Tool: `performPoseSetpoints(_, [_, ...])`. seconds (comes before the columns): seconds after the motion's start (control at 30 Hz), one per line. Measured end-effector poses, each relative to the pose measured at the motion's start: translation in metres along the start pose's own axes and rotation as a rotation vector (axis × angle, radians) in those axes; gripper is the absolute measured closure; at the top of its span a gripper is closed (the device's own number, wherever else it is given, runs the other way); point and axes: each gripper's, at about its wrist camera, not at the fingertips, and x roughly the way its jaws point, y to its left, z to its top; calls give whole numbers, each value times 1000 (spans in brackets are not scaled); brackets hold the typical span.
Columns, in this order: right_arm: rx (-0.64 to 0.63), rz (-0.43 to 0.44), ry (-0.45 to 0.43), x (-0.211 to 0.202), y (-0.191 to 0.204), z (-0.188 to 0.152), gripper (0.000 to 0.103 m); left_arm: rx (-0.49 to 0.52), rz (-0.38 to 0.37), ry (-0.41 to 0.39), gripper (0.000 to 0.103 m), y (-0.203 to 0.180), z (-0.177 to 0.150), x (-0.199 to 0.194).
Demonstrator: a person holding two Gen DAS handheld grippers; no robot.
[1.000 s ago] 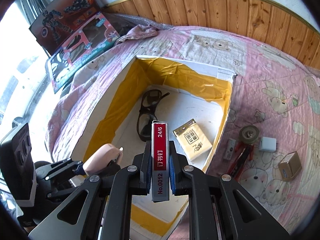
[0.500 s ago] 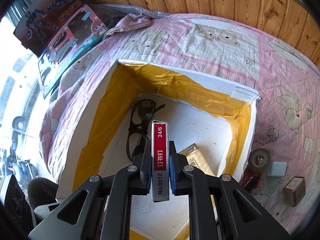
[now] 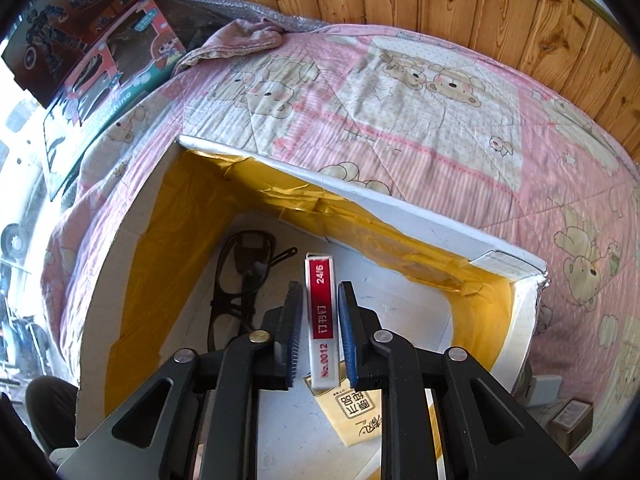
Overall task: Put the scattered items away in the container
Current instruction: 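Lower the stapler and staple box into the box and open both tools, then withdraw both open tools from the box toward the remaining items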
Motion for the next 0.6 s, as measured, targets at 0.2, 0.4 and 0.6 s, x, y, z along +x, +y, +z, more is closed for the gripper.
performPoseSetpoints(0.2, [16, 41, -86, -45, -1, -17, 65, 22, 66, -25, 56, 3, -6, -10])
performPoseSetpoints(0.4, [16, 164, -188, -106, 5, -67, 65, 6, 54, -72, 55, 1, -19, -35])
performPoseSetpoints(0.6, [15, 216, -249, -132, 8, -139, 65, 87, 51, -155, 55, -23, -46, -66])
